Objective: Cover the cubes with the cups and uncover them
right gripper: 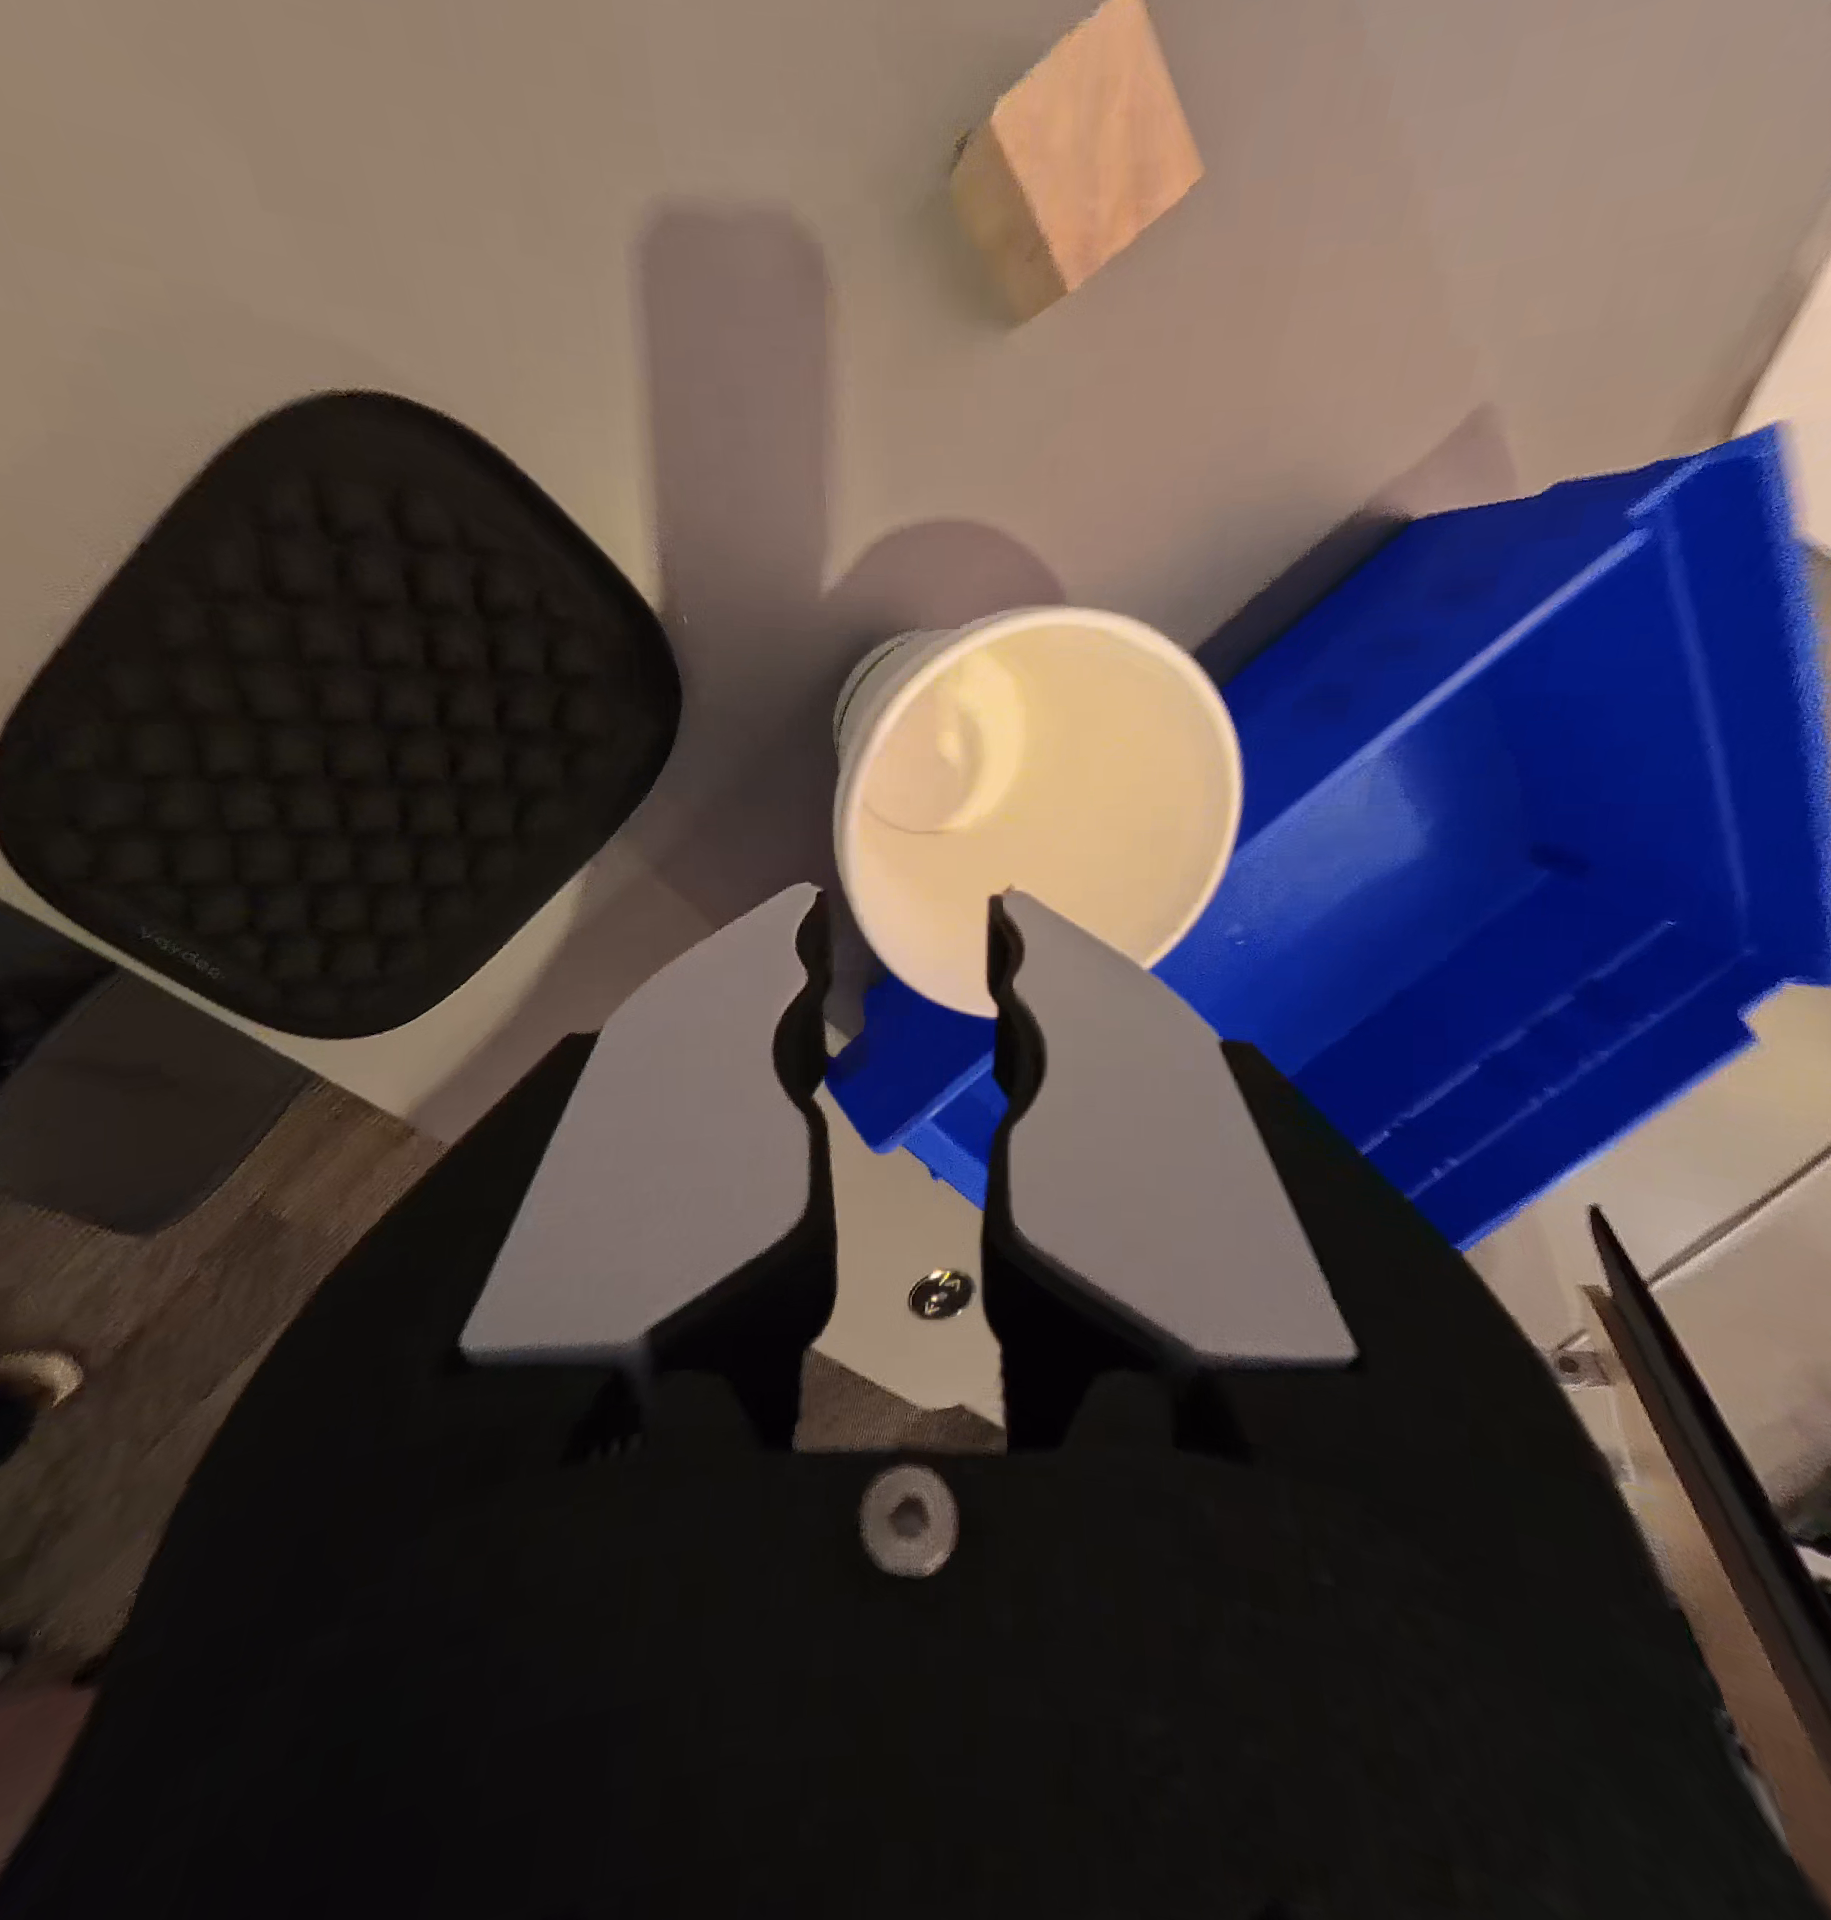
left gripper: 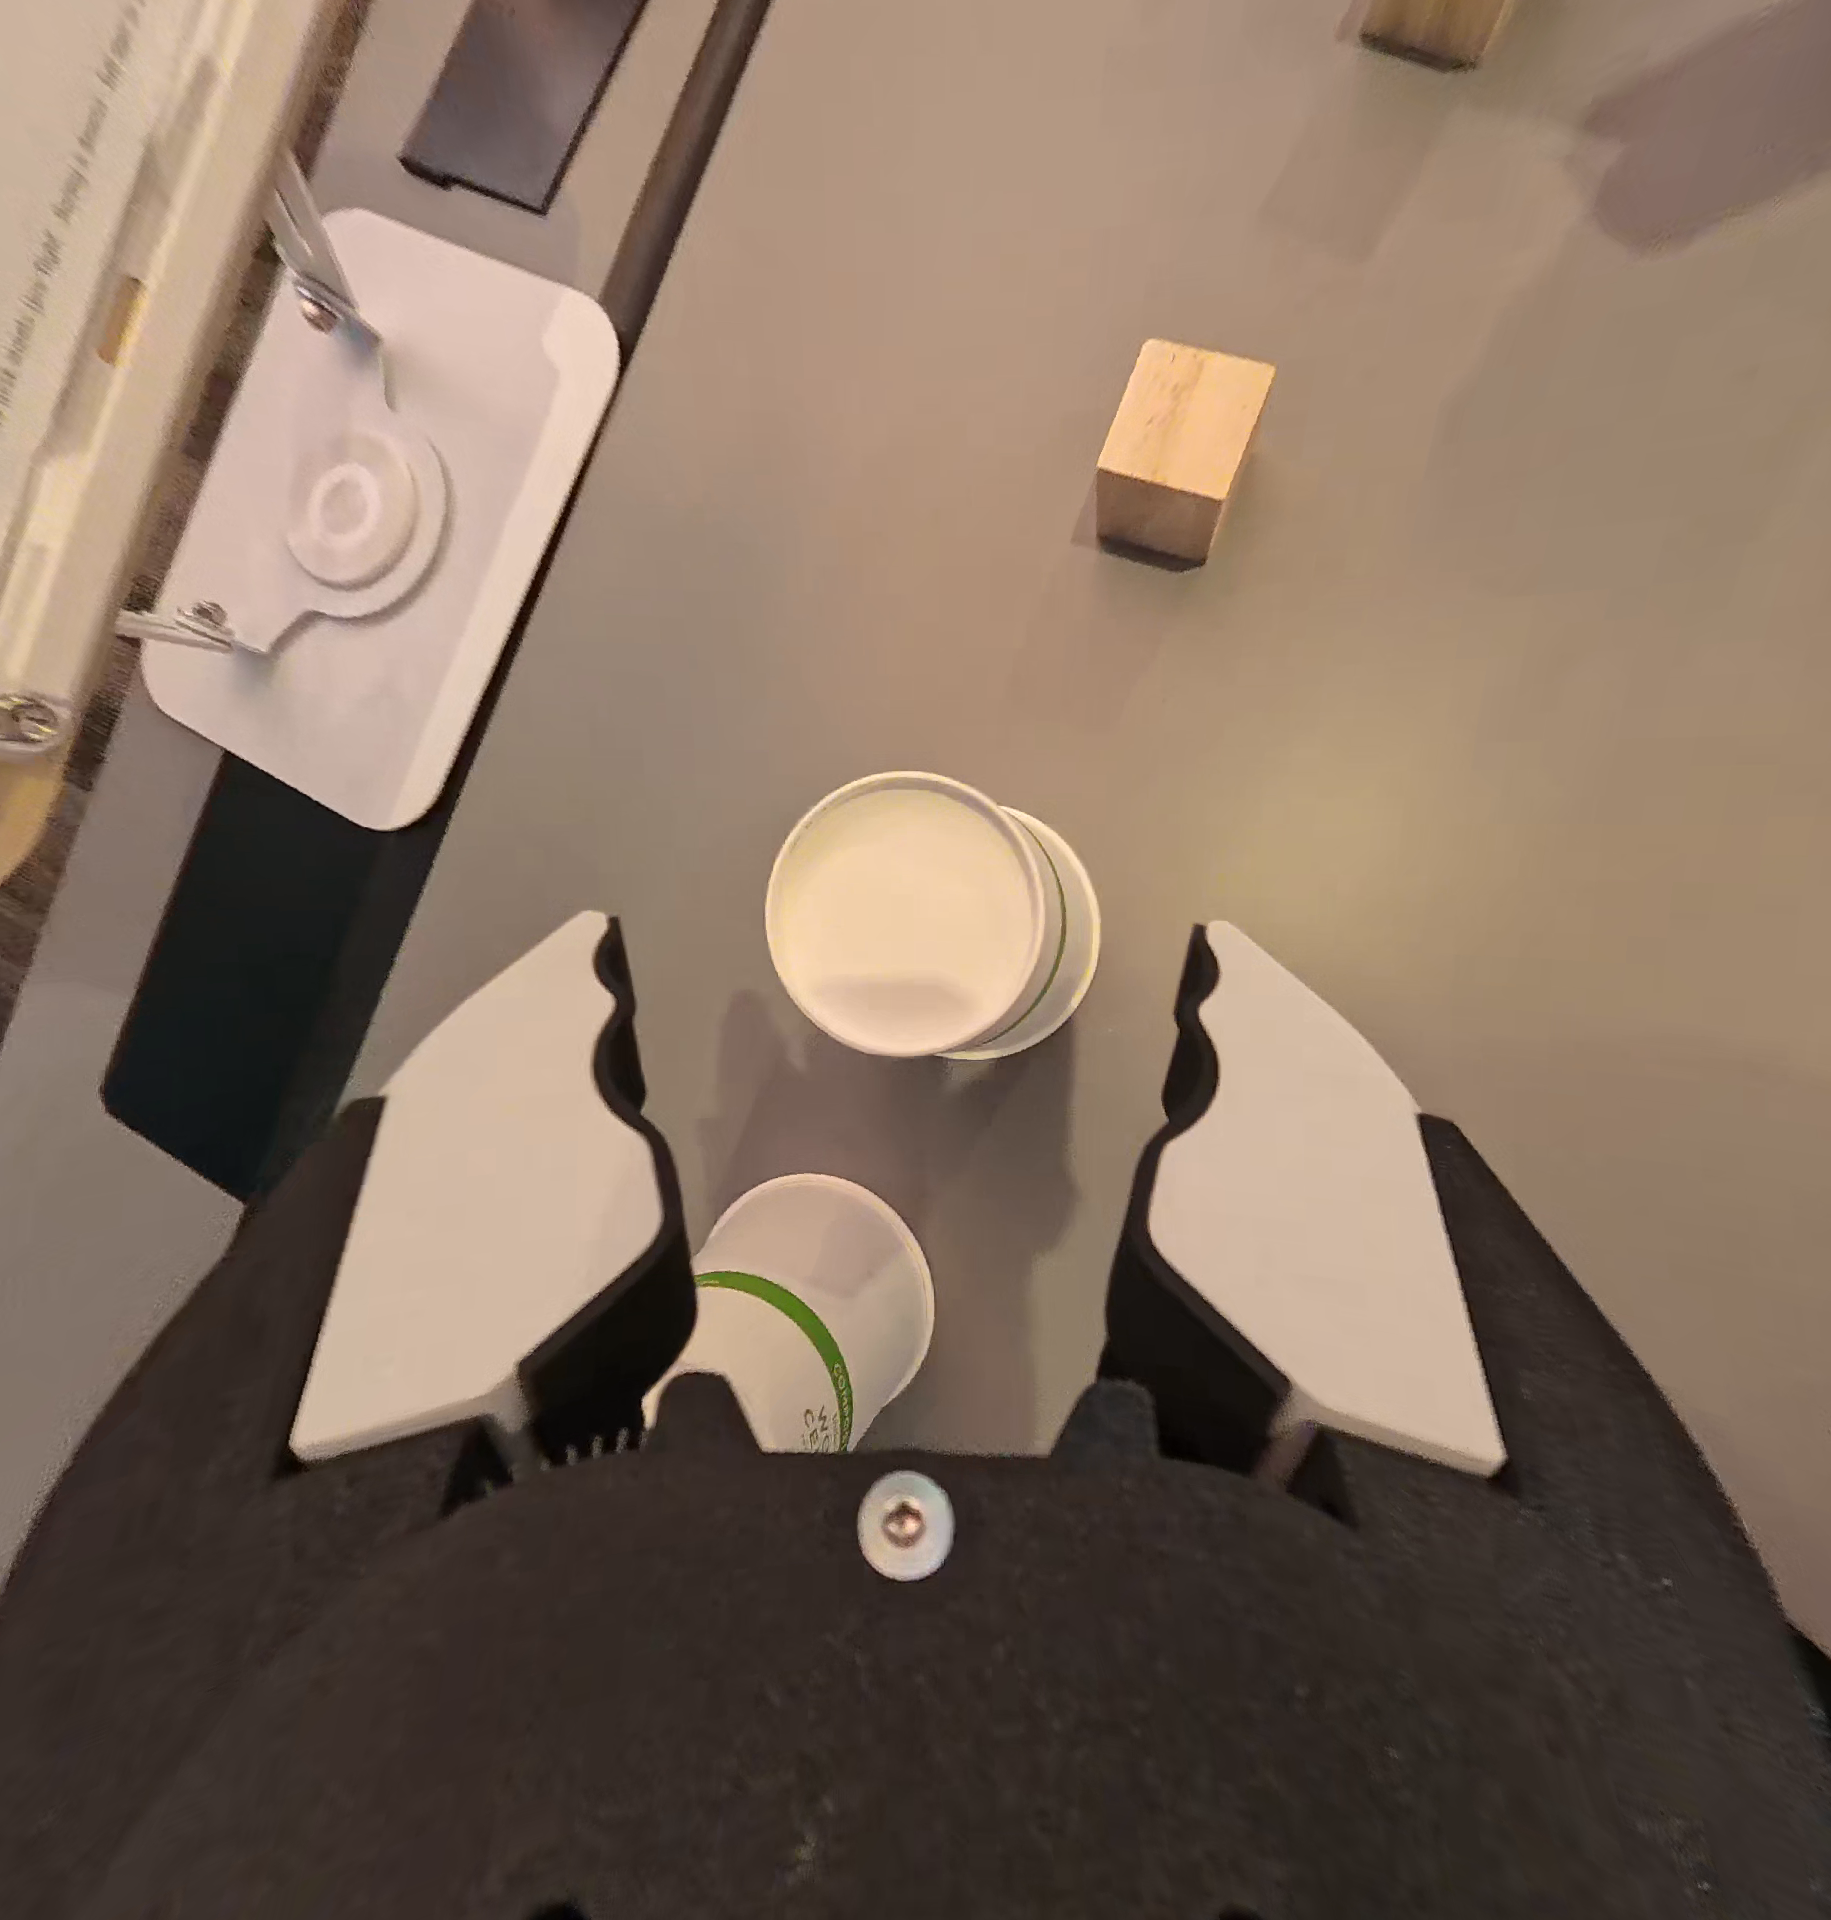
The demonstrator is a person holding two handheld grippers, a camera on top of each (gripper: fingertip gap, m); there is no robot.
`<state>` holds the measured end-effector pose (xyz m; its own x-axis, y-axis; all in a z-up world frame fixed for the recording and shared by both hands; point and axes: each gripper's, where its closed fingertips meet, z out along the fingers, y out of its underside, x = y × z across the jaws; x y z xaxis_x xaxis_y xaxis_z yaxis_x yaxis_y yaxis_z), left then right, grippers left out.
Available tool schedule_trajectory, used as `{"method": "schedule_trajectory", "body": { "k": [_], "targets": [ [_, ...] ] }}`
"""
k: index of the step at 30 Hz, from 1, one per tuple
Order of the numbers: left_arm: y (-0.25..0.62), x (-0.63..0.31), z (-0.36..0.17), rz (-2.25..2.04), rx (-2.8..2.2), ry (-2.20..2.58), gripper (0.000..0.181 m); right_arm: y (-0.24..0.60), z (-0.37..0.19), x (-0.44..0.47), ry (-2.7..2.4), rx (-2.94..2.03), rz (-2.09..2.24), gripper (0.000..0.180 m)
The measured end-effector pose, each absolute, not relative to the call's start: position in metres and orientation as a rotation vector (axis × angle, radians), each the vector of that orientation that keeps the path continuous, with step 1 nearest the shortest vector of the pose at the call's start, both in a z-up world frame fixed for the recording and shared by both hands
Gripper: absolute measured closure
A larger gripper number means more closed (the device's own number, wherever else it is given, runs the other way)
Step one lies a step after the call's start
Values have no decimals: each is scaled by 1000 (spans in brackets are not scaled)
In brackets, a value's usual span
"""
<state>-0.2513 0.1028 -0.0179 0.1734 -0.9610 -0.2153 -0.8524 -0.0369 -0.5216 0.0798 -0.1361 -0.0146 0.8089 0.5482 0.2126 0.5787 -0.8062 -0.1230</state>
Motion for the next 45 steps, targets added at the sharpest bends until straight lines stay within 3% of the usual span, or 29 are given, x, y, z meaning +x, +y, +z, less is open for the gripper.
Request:
{"method": "schedule_trajectory", "body": {
  "k": [6, 11, 14, 18, 22, 27, 29, 32, 35, 39, 42, 45],
  "targets": [
    [118, -253, -58, -158, -2020, 1774, 80, -141, 26, 39, -840, -2520, -194, 145],
    [125, -251, -77, -82, -2050, 1833, 87, -161, 21, 12, -905, -2431, -195, 146],
    [121, -244, -76, -138, -2030, 1848, 103, -170, 14, 1, -930, -2409, -174, 147],
    [118, -239, -69, -163, -1987, 1841, 104, -172, 7, -6, -930, -2378, -146, 148],
    [113, -238, -34, -261, -1937, 1769, 104, -164, 6, -14, -897, -2319, -122, 148],
    [75, -221, 54, -527, -1721, 1660, 104, -136, 29, -59, -819, -2067, 4, 148],
    [45, -206, 89, -665, -1600, 1643, 104, -121, 42, -87, -769, -1941, 133, 145],
    [-1, -187, 124, -784, -1434, 1666, 104, -98, 58, -118, -658, -1805, 363, 127],
    [-37, -170, 142, -855, -1306, 1686, 104, -88, 79, -136, -538, -1671, 637, 125],
    [-67, -157, 146, -946, -1211, 1722, 104, -93, 101, -142, -487, -1513, 870, 136],
    [-72, -151, 138, -980, -1215, 1733, 104, -116, 116, -145, -561, -1381, 1039, 178],
    [-67, -152, 129, -965, -1249, 1731, 94, -128, 122, -132, -547, -1386, 1087, 179]
  ]
}}
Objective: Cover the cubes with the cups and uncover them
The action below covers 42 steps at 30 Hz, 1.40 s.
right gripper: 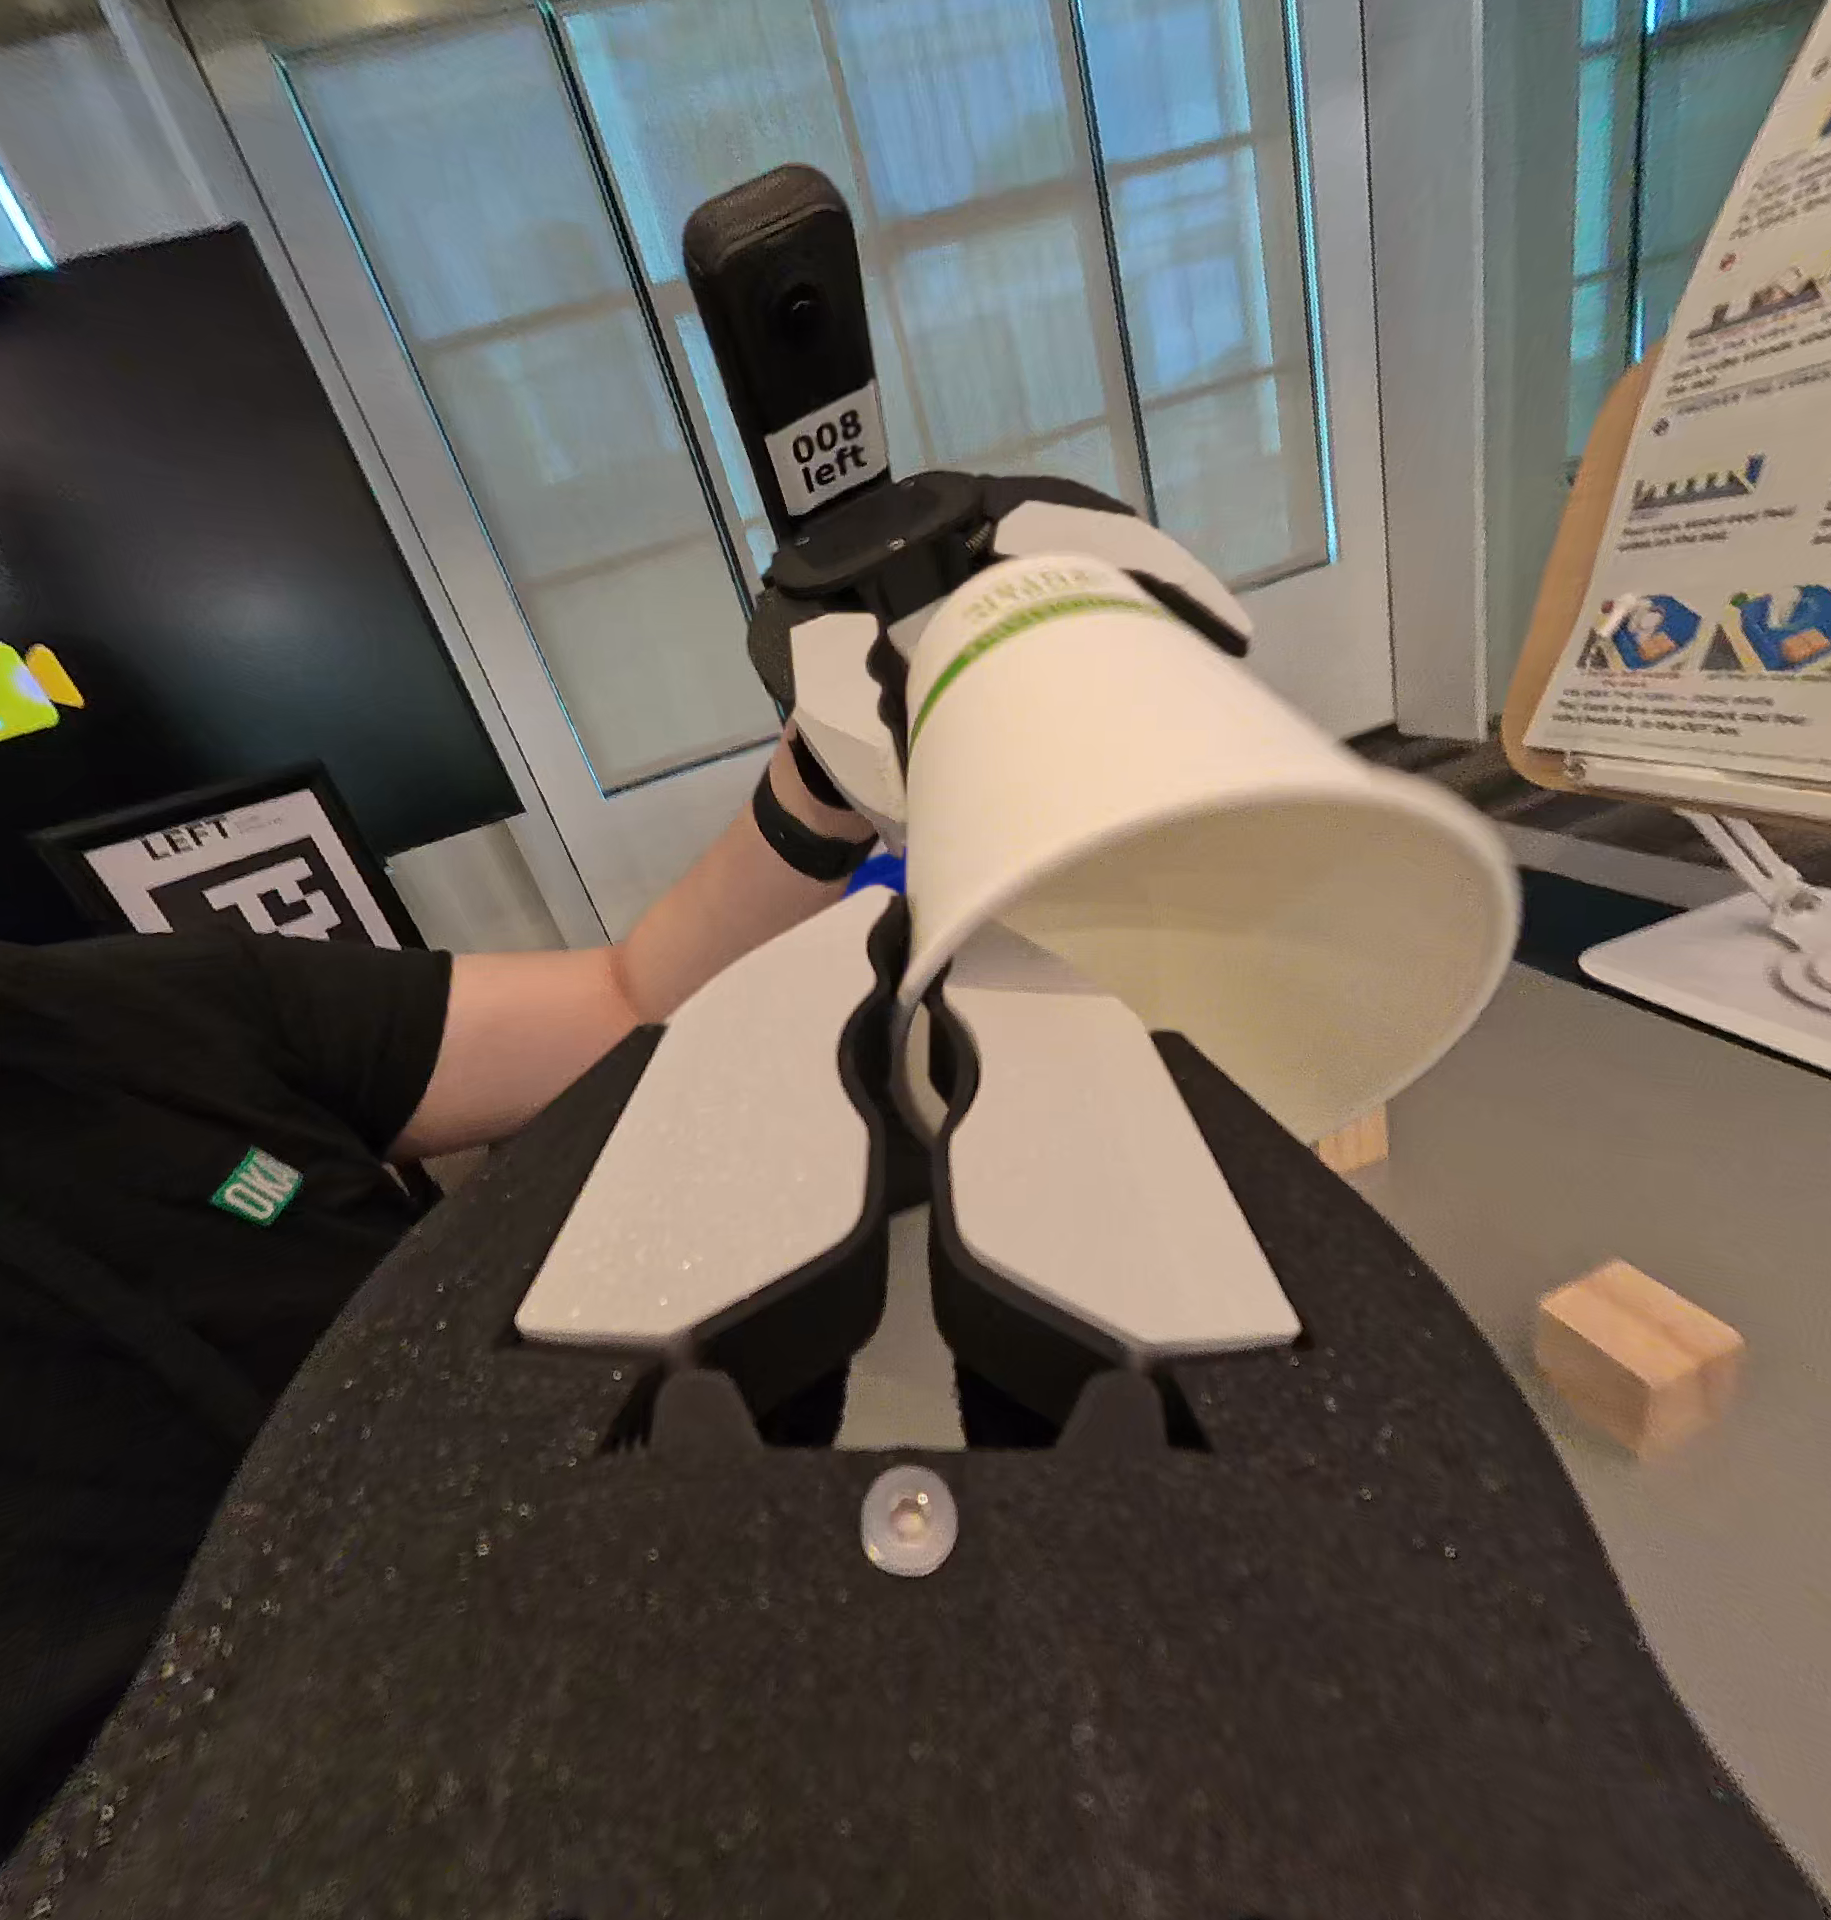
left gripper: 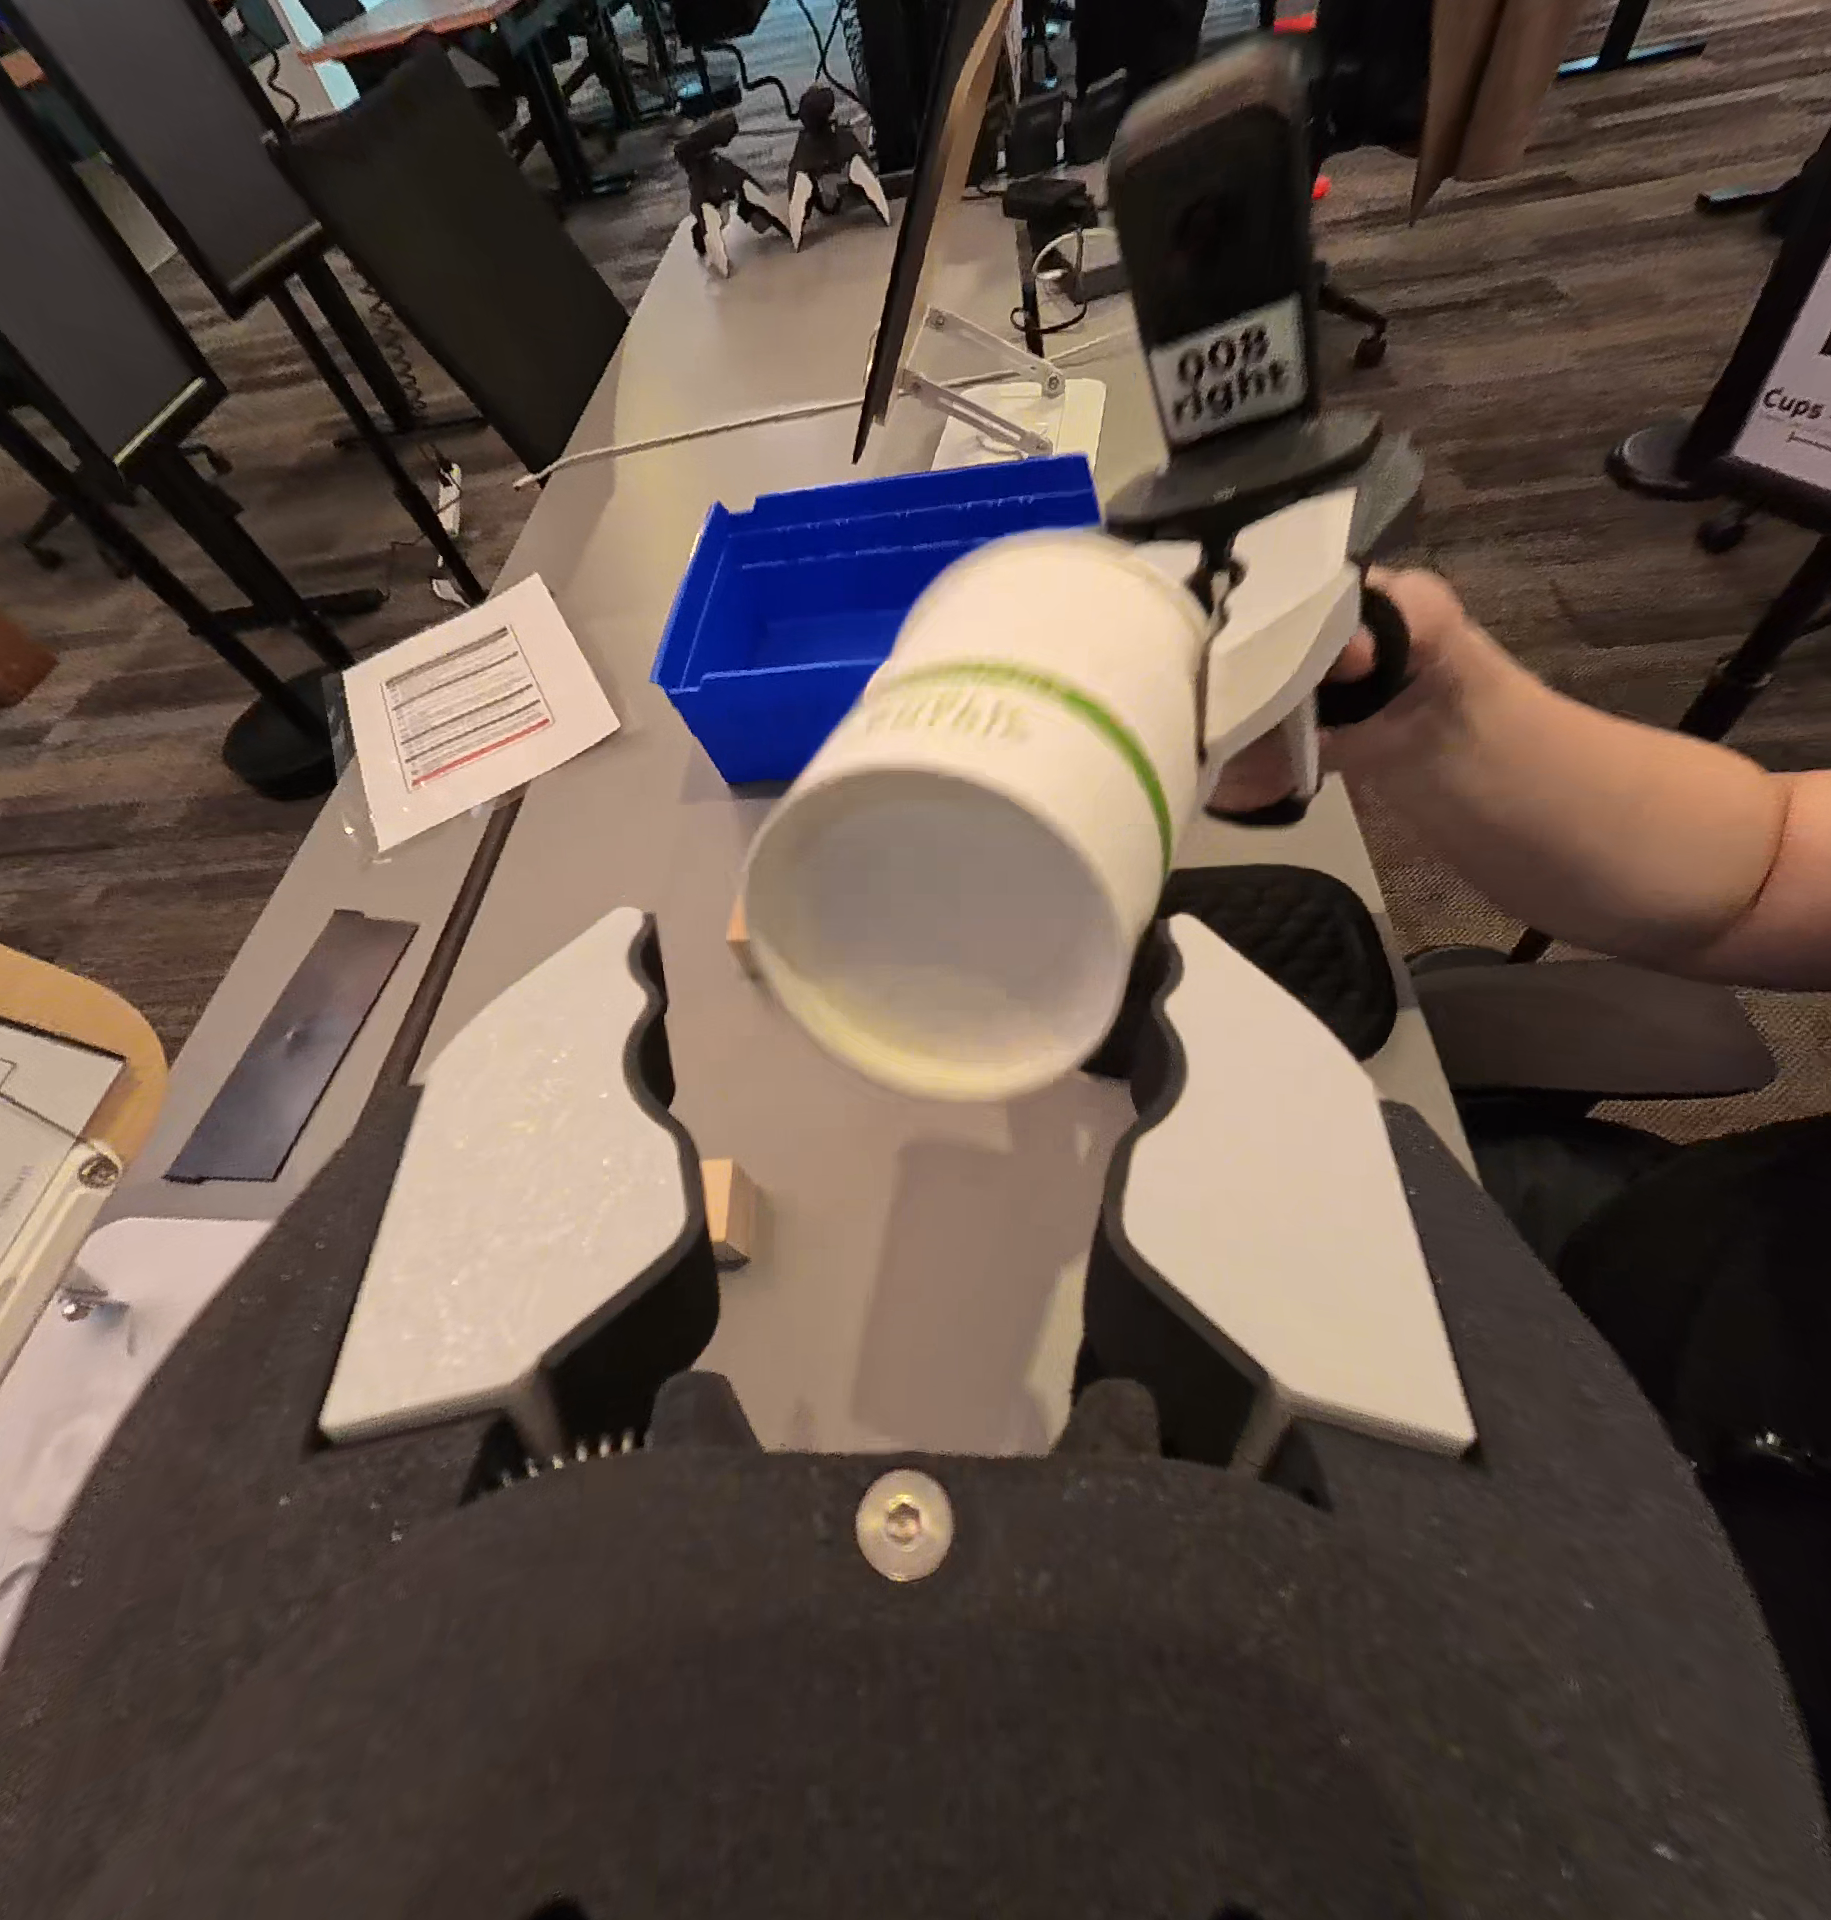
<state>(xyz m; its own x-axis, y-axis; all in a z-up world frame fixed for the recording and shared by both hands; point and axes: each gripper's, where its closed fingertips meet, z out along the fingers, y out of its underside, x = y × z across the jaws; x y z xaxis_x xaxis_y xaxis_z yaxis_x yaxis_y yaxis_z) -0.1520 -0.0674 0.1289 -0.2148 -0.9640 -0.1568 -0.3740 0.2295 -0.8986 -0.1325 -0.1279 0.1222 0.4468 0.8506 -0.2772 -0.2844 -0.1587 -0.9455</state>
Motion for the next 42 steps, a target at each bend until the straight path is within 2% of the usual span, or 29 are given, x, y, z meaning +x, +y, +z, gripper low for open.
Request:
{"method": "schedule_trajectory", "body": {
  "k": [3, 8, 13, 19, 23, 25, 32, 36, 40, 42],
  "targets": [
    [-54, -169, 124, -905, -1292, 1708, 92, -134, 123, -100, -579, -1532, 874, 179],
    [0, -222, 107, -611, -1459, 1660, 95, -138, 111, 16, -657, -2100, 77, 179],
    [54, -280, 75, -271, -1652, 1623, 94, -162, 75, 72, -753, -2615, -67, 179],
    [84, -316, 38, -163, -1808, 1598, 94, -154, 7, 90, -824, -2904, -130, 179],
    [92, -335, 15, -143, -1927, 1620, 93, -148, -27, 87, -872, -2972, -110, 178],
    [99, -349, 2, -89, -1989, 1644, 93, -143, -31, 87, -873, -2947, -132, 163],
    [128, -386, -35, 138, -2092, 1754, 84, -132, 3, 85, -859, -2737, -236, 144],
    [144, -390, -52, 147, -2178, 1758, 78, -138, 24, 70, -862, -2632, -226, 144],
    [148, -392, -75, 96, -2265, 1785, 79, -154, 18, 59, -910, -2618, -223, 144],
    [149, -394, -84, 87, -2286, 1797, 88, -163, 11, 56, -940, -2628, -237, 144]
  ]
}}
